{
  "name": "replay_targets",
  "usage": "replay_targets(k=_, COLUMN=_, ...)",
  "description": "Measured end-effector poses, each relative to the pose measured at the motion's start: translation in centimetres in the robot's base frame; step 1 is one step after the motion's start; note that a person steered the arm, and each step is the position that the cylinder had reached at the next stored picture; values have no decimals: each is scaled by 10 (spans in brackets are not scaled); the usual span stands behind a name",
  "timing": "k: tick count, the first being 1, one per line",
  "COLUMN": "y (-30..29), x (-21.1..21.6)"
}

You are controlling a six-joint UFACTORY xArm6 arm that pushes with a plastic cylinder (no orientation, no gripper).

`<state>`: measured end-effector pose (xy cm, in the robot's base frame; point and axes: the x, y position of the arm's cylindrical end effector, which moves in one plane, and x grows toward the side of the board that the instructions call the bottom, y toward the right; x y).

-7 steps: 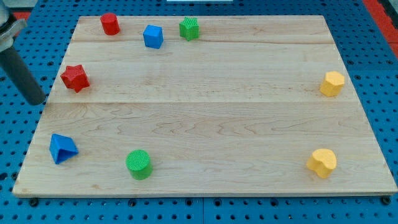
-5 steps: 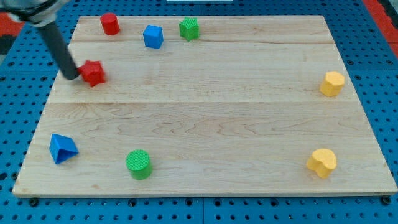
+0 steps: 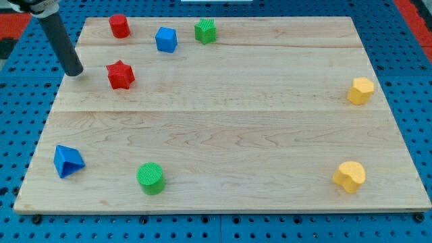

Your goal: Point your arm to the blue cube

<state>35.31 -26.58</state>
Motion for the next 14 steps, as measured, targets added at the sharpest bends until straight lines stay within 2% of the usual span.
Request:
replay_targets(k=8, y=-2, x=3)
replay_targets(k=9, y=12, x=-30)
replay_targets(k=10, y=55, x=-64)
replay_targets(k=11, y=84, x=-79)
replay_targets(k=14, y=98, x=-79)
